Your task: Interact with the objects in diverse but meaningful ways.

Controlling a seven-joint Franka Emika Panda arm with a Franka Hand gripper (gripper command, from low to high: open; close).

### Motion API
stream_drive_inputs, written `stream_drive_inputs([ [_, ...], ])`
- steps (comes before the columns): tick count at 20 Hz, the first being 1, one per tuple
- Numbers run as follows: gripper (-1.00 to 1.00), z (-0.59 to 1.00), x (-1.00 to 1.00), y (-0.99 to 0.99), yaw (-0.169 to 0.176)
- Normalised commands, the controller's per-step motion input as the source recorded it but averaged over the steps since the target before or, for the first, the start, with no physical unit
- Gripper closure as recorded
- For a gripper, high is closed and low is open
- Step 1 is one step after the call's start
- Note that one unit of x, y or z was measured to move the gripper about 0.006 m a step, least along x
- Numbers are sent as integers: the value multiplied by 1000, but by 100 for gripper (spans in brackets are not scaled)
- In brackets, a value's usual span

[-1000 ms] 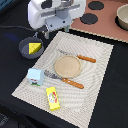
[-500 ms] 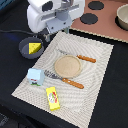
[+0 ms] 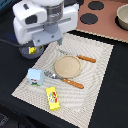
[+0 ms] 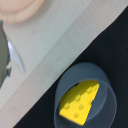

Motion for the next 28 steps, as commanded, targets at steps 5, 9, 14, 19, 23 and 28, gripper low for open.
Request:
stream_drive_inputs([
  [5,-100,-291,-337,-323,-102],
  [9,-100,-248,-223,-9,-123],
  [14,-100,-244,-232,0,-181],
  [19,-100,-245,-229,-31,-170],
  [23,-100,-154,-102,-109,-149],
  [28,-100,-193,-131,-80,-119],
])
